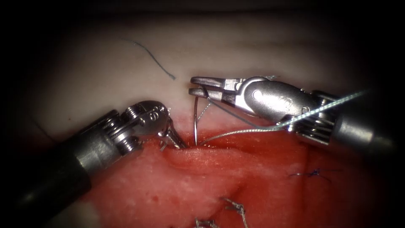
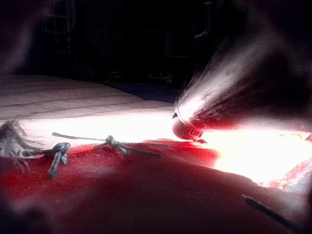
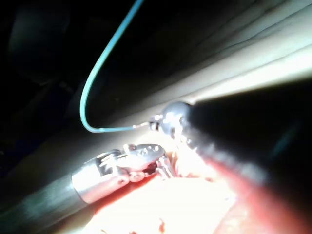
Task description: Wound Closure
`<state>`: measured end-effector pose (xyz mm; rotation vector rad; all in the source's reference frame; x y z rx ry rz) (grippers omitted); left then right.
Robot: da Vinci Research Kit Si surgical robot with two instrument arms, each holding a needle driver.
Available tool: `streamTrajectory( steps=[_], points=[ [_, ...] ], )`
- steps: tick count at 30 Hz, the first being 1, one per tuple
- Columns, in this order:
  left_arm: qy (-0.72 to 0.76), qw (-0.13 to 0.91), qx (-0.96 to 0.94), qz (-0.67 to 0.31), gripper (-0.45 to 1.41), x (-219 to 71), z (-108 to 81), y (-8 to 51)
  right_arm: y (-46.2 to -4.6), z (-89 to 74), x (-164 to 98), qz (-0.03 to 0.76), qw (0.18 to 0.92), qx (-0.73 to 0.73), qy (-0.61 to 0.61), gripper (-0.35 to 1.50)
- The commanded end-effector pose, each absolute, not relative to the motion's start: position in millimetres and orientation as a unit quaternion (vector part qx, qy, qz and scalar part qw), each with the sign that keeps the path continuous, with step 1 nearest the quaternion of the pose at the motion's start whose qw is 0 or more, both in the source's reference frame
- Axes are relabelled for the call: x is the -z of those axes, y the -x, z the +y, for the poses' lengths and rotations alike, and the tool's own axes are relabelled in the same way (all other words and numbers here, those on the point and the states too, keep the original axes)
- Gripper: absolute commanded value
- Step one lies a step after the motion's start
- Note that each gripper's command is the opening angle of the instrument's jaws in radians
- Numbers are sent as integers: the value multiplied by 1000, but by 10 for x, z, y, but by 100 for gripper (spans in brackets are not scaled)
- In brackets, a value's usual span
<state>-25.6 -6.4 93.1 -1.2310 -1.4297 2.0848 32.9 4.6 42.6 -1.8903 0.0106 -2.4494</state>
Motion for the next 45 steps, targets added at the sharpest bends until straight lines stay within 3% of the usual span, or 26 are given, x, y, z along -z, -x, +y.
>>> streamTrajectory(
  steps=[1,26,45],
  points=[
    [434,163,-733,-498,-45,-923,-50,259,-339,56,-416,10,40,786,617,-35],
    [434,164,-732,-498,-45,-920,-51,260,-332,61,-407,28,116,791,600,-35],
    [434,163,-732,-498,-45,-920,-51,260,-332,60,-402,136,168,792,572,-35]
  ],
)
